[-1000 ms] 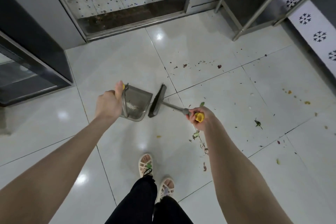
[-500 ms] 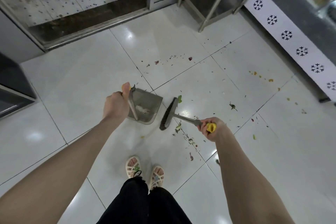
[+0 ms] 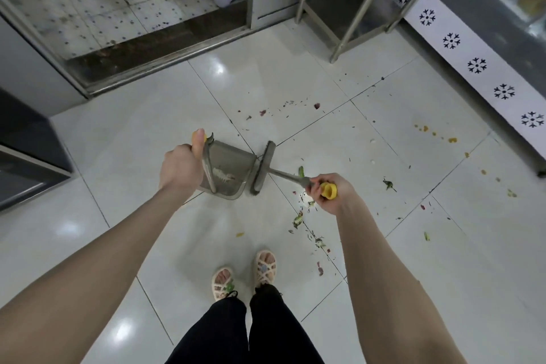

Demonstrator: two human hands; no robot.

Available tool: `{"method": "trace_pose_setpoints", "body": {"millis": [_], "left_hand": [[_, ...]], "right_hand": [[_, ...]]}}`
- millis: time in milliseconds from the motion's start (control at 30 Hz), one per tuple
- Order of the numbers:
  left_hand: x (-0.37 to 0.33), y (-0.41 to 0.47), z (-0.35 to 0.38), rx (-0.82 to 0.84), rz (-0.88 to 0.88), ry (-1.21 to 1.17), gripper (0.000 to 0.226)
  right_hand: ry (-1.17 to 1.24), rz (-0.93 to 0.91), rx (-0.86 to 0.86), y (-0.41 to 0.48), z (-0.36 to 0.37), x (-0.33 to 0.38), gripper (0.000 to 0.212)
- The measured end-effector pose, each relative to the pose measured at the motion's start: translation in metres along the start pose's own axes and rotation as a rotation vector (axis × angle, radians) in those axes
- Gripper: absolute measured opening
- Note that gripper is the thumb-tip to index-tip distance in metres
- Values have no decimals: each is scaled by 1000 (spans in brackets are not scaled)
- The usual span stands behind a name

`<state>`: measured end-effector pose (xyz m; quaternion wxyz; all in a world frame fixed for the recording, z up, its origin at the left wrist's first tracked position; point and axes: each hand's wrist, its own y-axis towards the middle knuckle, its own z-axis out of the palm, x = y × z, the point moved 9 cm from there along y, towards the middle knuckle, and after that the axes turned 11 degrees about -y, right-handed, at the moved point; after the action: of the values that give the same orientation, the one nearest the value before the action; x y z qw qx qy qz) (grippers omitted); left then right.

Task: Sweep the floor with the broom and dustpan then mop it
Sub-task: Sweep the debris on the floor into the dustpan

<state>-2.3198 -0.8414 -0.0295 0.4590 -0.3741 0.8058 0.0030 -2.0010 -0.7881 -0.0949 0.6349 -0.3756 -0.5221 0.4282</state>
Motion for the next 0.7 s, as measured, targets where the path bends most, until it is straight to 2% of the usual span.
{"method": "trace_pose_setpoints", "body": {"millis": [200, 433, 567, 700], "left_hand": [[-5, 27, -33, -95, -11, 26, 76], [-8, 65, -45, -166, -28, 161, 54], [-12, 75, -46, -252, -120, 47, 73], [-23, 80, -34, -271, -147, 34, 76]], "right_hand": [[8, -16, 83, 30, 63, 24, 18], [-11, 42, 212, 83, 119, 60, 15], [-19, 53, 211, 102, 134, 77, 14], [-40, 59, 112, 112, 122, 86, 15]]}}
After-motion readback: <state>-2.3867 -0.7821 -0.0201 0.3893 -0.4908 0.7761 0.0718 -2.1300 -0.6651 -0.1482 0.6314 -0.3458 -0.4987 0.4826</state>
